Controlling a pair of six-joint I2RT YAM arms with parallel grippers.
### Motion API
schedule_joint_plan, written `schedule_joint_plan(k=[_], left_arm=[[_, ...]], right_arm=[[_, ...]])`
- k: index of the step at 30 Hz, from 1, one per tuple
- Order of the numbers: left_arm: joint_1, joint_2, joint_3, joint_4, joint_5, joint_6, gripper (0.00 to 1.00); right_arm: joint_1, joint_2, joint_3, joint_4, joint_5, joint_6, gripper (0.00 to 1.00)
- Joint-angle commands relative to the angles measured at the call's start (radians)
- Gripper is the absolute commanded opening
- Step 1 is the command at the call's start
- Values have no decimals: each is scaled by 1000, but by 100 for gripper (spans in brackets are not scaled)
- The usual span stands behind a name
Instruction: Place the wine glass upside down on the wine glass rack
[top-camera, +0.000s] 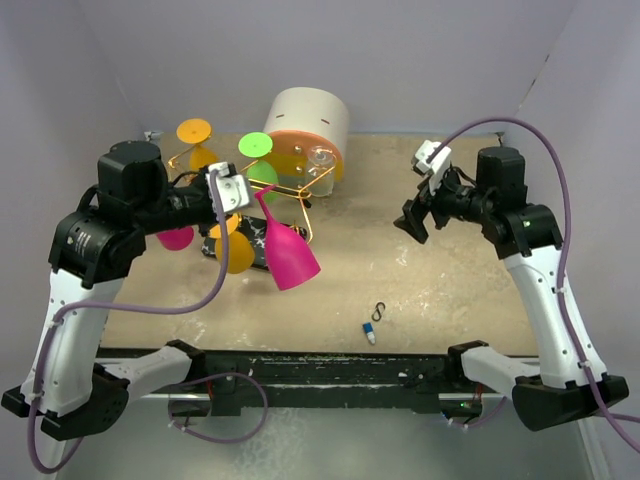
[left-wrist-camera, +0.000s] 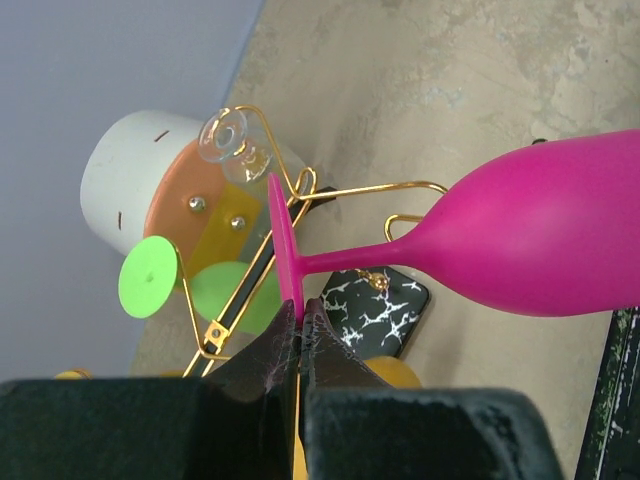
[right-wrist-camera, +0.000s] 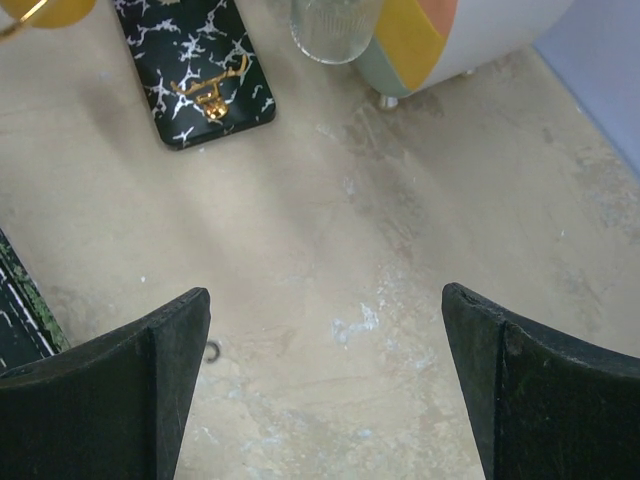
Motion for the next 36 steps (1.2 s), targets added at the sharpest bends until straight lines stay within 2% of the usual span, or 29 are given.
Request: schedule_joint_plan(k=[1, 15, 24, 36], left_arm=[[-6, -29, -7, -36, -24, 117, 0], [-40, -16, -9, -125, -110, 311, 0], [-105, 30, -35, -130, -269, 393, 0], [-180, 81, -114, 0, -400, 449, 0]], right_arm=[[-5, -28, -40, 47, -6, -40, 100], [-7, -7, -193, 156, 14, -30, 98], [-71, -21, -301, 266, -32, 3, 98], [-116, -30, -332, 280, -45, 2, 98]])
